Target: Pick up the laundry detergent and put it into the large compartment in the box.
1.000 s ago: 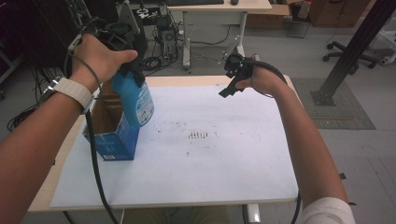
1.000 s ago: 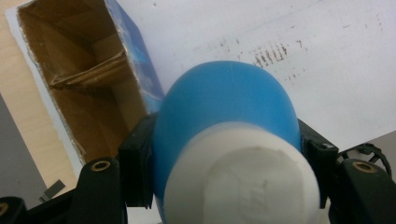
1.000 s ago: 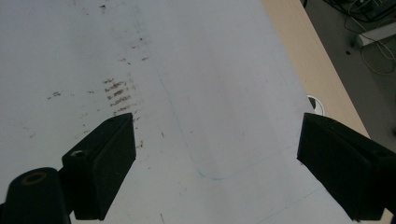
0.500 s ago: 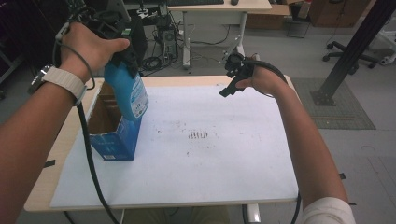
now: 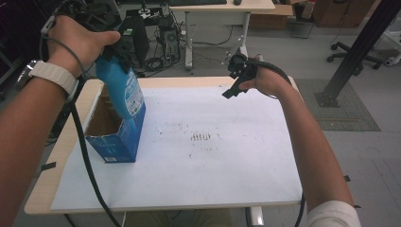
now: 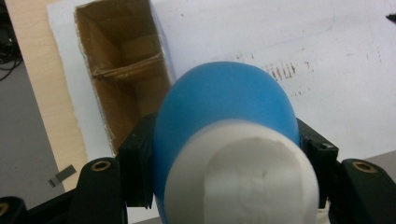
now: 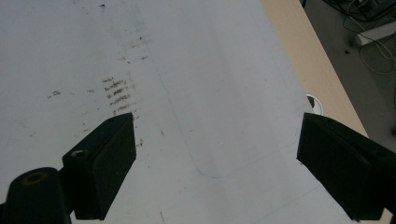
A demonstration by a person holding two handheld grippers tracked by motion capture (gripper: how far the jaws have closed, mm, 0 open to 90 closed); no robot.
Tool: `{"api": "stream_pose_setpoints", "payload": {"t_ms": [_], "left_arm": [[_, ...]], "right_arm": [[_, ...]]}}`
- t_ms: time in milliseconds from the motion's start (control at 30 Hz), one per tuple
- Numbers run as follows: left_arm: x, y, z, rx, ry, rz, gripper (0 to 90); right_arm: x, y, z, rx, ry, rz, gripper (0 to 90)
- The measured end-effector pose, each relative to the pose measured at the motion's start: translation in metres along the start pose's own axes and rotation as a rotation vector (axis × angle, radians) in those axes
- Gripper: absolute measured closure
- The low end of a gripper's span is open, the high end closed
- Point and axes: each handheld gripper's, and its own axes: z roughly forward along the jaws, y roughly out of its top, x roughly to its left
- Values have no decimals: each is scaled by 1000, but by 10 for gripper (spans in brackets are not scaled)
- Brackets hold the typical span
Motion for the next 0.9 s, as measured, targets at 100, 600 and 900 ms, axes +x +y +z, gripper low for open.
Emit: {"api": "stream_pose_setpoints", "payload": {"t_ms": [100, 600, 900], "left_arm": [[7, 0, -4, -8, -7, -22, 373], [33, -4, -12, -28, 27, -98, 373], [42, -7, -12, -34, 42, -122, 373]], "right_arm": [[0, 0, 1, -1, 0, -4, 118], [-1, 0, 1, -3, 1, -3, 118], [-1, -1, 0, -3, -3, -2, 118]]}}
